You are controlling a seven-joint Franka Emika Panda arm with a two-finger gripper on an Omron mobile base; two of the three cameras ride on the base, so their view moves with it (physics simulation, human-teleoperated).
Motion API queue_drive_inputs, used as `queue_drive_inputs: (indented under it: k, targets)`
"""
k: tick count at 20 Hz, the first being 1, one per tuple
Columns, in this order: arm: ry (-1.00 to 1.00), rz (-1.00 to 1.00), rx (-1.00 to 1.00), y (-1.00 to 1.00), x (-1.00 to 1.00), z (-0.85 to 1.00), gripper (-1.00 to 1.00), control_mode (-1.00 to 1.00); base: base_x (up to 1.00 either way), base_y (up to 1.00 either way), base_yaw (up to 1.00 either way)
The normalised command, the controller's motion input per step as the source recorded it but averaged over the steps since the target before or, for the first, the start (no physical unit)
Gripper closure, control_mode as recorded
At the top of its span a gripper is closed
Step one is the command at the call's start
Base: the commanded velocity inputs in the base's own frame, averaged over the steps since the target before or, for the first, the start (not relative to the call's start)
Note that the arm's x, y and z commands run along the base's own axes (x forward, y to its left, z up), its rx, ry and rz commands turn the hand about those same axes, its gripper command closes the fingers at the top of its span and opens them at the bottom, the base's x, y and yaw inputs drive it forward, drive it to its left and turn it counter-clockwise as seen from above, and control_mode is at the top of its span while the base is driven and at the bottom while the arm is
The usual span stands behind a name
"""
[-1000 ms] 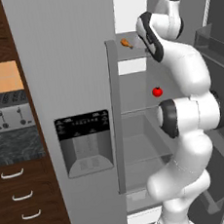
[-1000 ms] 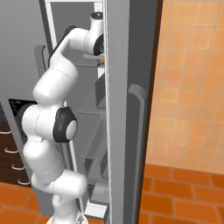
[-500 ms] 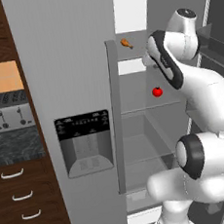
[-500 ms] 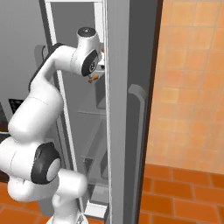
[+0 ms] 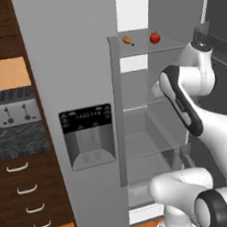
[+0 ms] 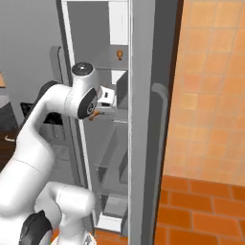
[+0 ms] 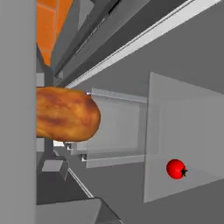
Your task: Place one tomato and one chicken drumstick in each tupperware on the nearby counter, to pack two identical lunches.
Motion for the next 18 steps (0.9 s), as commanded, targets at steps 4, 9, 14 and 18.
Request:
queue_drive_inputs:
  k: [4,9,14,18]
  targets:
    - [0.00,0.00,0.00,0.00,0.00,0.00,1.00,1.00,-0.76,0.96,0.07]
    - [0.00,0.00,0.00,0.00,0.00,0.00,1.00,1.00,-0.10,1.00,0.00]
    - [0.00,0.00,0.00,0.00,0.00,0.00,1.00,1.00,0.32,1.00,-0.02]
    - [0.00,0.00,0.00,0.00,0.00,0.00,1.00,1.00,0.47,1.00,-0.10]
